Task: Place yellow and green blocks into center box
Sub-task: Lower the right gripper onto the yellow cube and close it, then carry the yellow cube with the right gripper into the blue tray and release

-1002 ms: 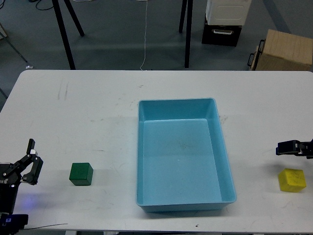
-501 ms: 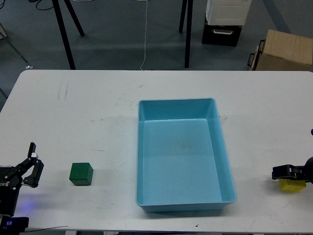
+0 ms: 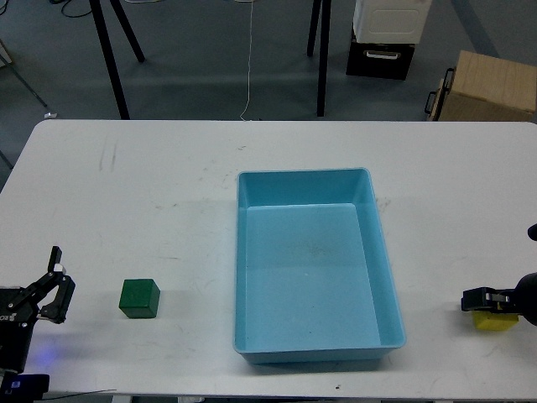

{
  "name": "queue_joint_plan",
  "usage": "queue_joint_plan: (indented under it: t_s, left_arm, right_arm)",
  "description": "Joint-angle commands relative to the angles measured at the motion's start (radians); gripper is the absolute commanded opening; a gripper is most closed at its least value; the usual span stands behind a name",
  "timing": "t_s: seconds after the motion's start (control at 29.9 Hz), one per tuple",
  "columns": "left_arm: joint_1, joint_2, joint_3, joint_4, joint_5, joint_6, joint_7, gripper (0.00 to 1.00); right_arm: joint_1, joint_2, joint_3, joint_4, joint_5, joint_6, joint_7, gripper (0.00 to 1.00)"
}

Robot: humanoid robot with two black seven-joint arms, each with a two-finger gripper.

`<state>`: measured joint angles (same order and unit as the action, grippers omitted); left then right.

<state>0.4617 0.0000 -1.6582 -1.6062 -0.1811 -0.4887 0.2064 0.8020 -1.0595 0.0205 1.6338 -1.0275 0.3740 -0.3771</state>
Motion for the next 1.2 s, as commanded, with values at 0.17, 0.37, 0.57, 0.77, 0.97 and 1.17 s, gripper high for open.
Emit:
queue_joint_plan:
  t_s: [0.17,0.37,0.57,0.77,0.97,1.17]
  left_arm:
    - [-0.002,0.000,0.000,0.000,0.000,0.000,0.001,1.00]
    - [-0.002,0.000,0.000,0.002,0.000,0.000,0.001,1.00]
    - [-0.005,0.000,0.001,0.002,0.002,0.000,0.001,1.00]
    - [-0.003,0.000,0.000,0.002,0.000,0.000,-0.001,1.00]
    - [-0.008,0.000,0.001,0.006,0.002,0.000,-0.001,1.00]
    - [-0.006,0.000,-0.003,0.017,-0.001,0.000,-0.002,1.00]
  right_arm:
    - [-0.010,0.006,0.056,0.015,-0.003,-0.058,-0.003,0.00]
    - [0.006,-0.005,0.209,0.041,0.058,-0.057,0.004,0.00]
    - [0.115,0.032,0.318,0.029,0.300,-0.053,0.041,0.00]
    - [0.200,0.208,0.300,-0.012,0.515,-0.052,0.049,0.00]
    - [0.227,0.468,0.200,-0.204,0.514,-0.052,0.044,0.00]
    - [0.279,0.657,0.092,-0.336,0.483,-0.052,0.018,0.00]
